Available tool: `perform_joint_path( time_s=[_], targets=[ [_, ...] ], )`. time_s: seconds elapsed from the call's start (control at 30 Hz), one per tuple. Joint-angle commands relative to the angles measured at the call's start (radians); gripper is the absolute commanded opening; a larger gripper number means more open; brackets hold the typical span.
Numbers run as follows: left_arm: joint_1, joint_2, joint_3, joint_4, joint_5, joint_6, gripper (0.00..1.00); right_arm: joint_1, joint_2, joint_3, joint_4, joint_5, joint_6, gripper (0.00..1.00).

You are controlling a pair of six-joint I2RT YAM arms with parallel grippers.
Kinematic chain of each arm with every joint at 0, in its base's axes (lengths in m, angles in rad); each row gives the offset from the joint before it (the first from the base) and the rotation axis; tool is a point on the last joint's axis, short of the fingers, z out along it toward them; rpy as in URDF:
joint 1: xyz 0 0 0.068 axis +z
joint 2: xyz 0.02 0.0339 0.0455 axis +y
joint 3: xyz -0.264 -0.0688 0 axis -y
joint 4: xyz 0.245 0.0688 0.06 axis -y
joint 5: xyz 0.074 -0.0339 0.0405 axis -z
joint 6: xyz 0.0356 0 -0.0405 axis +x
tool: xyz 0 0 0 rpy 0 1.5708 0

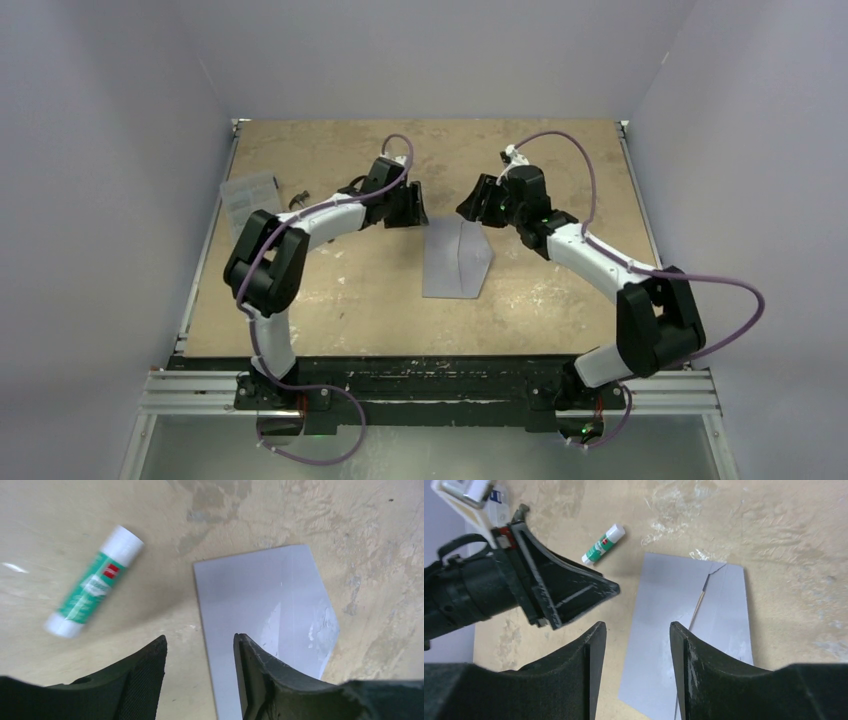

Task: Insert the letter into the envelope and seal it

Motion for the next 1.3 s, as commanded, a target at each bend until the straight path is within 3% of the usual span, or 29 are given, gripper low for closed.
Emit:
perform_joint_path(
  time_s=[0.0,0.2,0.4,0.57,0.7,0.93,1.07,1.27],
  targets=[
    [0.039,-0.127,0.008,-0.057,-0.135,0.162,0.53,-0.002,-0.077,-0.026,-0.087,0.103,-0.053,0.55],
    [0.047,-0.086,0.038,-0.073,-0.268,0.369,0.59,-0.002,-0.096,-0.063,-0.132,0.138,-0.061,0.56],
    [0.047,0.086,0.198,-0.190,-0.216,0.511,0.56,-0.002,-0.093,-0.060,-0.130,0.123,-0.047,0.56],
    [0.048,0.154,0.225,-0.201,-0.248,0.578,0.54,-0.002,-0.086,-0.045,-0.142,0.127,-0.050,0.56],
    [0.048,0.194,0.252,-0.247,-0.229,0.638,0.43,-0.003,-0.081,-0.041,-0.144,0.124,-0.048,0.56],
    [0.048,0.213,0.272,-0.286,-0.175,0.657,0.00,-0.002,-0.055,-0.010,-0.145,0.115,-0.048,0.56],
    [0.048,0.176,0.278,-0.290,-0.084,0.667,0.00,-0.003,-0.037,0.032,-0.131,0.061,-0.046,0.57],
    [0.048,0.008,0.226,-0.205,0.235,0.772,0.00,-0.008,0.020,0.145,-0.119,-0.155,-0.035,0.62]
  ],
)
